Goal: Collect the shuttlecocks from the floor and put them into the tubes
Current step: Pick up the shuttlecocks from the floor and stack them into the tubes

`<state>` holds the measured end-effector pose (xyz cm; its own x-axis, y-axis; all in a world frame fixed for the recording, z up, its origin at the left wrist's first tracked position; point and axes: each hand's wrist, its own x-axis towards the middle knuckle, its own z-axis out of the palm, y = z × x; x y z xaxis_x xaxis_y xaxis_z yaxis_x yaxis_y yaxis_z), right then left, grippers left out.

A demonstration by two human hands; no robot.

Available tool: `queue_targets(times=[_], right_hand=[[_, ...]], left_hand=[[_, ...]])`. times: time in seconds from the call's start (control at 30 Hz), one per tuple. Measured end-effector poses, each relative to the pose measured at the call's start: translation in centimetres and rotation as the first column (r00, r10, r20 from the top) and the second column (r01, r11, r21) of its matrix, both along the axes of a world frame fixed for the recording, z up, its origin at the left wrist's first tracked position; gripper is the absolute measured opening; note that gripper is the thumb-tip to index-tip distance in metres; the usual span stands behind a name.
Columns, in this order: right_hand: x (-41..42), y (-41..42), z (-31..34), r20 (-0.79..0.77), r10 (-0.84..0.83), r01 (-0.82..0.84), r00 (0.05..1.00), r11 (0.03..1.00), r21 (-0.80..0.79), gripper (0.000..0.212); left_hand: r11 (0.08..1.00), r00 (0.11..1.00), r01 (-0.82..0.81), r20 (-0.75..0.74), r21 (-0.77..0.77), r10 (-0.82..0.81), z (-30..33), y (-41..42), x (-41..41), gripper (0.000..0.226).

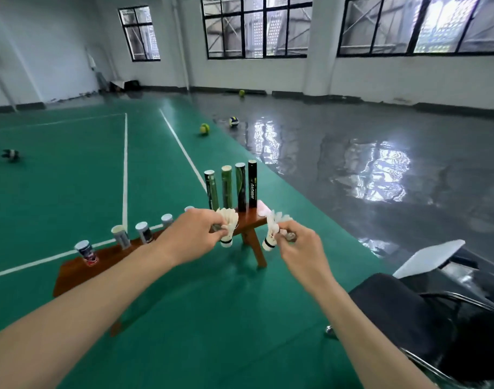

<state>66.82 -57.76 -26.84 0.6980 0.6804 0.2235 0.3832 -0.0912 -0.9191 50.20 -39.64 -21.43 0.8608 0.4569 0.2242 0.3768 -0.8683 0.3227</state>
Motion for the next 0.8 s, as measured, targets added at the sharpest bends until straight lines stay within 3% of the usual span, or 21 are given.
queue_targets(times=[0.17, 0.23, 0.43, 0.6, 0.8], right_hand=[[9.6, 6.9, -0.4, 0.004, -0.071, 0.071, 0.997, 0.997, -0.027, 0.014], [14.1, 9.6, -1.1, -0.018, -0.076, 0.076, 0.997, 0.997, -0.024, 0.009], [28.3, 18.5, -4.5, 0.011, -0.084, 0.084, 0.996, 0.996, -0.03, 0.037], [40.1, 25.7, -6.5, 0.045, -0.095, 0.098, 0.995, 0.993, -0.07, 0.008], [50.8, 35.8, -7.3, 0.033, 0.018, -0.016, 0.999, 0.999, -0.049, 0.015]], left_hand=[[0.999, 0.999, 0.025, -0.029, -0.047, -0.027, -1.0, 9.6, 10.7, 0.036], [0.994, 1.0, 0.005, -0.001, -0.106, -0.005, -2.0, 12.8, 15.8, 0.031], [0.983, 0.998, -0.061, 0.023, -0.172, 0.066, -6.3, 20.9, 28.9, 0.024], [0.965, 0.981, -0.193, -0.015, -0.179, 0.194, -7.3, 27.1, 38.5, 0.023], [0.926, 0.958, -0.284, -0.037, -0.248, 0.284, -6.3, 33.7, 46.8, 0.017]])
